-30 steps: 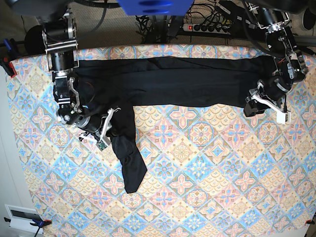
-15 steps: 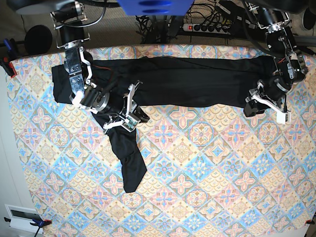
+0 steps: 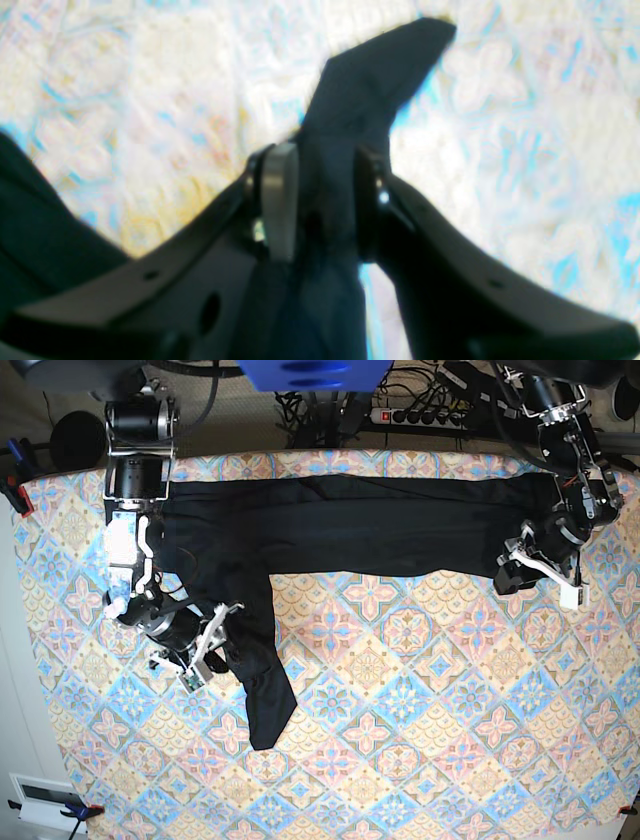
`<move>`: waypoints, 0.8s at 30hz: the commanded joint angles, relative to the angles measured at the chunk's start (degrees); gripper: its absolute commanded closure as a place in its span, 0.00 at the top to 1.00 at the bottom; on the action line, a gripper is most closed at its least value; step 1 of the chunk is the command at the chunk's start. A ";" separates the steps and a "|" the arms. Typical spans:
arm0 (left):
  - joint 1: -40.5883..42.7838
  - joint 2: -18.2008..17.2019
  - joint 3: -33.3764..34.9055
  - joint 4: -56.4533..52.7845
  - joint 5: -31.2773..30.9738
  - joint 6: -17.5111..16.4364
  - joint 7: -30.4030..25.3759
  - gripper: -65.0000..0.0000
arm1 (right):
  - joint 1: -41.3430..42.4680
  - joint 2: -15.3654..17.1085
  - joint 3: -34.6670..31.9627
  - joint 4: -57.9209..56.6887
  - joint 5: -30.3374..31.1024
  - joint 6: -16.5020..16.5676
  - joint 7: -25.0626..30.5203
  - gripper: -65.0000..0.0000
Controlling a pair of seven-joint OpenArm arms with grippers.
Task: Layout the t-shirt on the table in an organized manner, then fold the t-shirt properly
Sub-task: 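Grasp the protruding sleeve with the right gripper, then fold the sleeve with the right gripper back onto the folded strip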
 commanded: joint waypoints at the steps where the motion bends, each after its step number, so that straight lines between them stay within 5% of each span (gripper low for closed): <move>1: -0.53 -0.79 -0.29 0.74 -0.93 -0.23 -0.99 0.39 | 1.98 1.17 0.16 -0.56 0.49 0.07 0.91 0.31; 9: -0.88 -0.79 -0.29 -2.77 -1.02 -0.32 -1.17 0.39 | 4.62 2.14 0.25 -9.79 0.49 0.07 4.17 0.32; 18: -2.11 -0.79 -0.02 -2.77 -1.02 -0.32 -1.17 0.39 | 4.88 2.31 0.16 -17.00 0.49 0.07 6.36 0.48; 24: -2.20 -0.79 1.65 -2.77 -1.02 -0.32 -1.26 0.39 | 4.88 2.31 -5.37 -20.17 0.49 0.07 8.74 0.48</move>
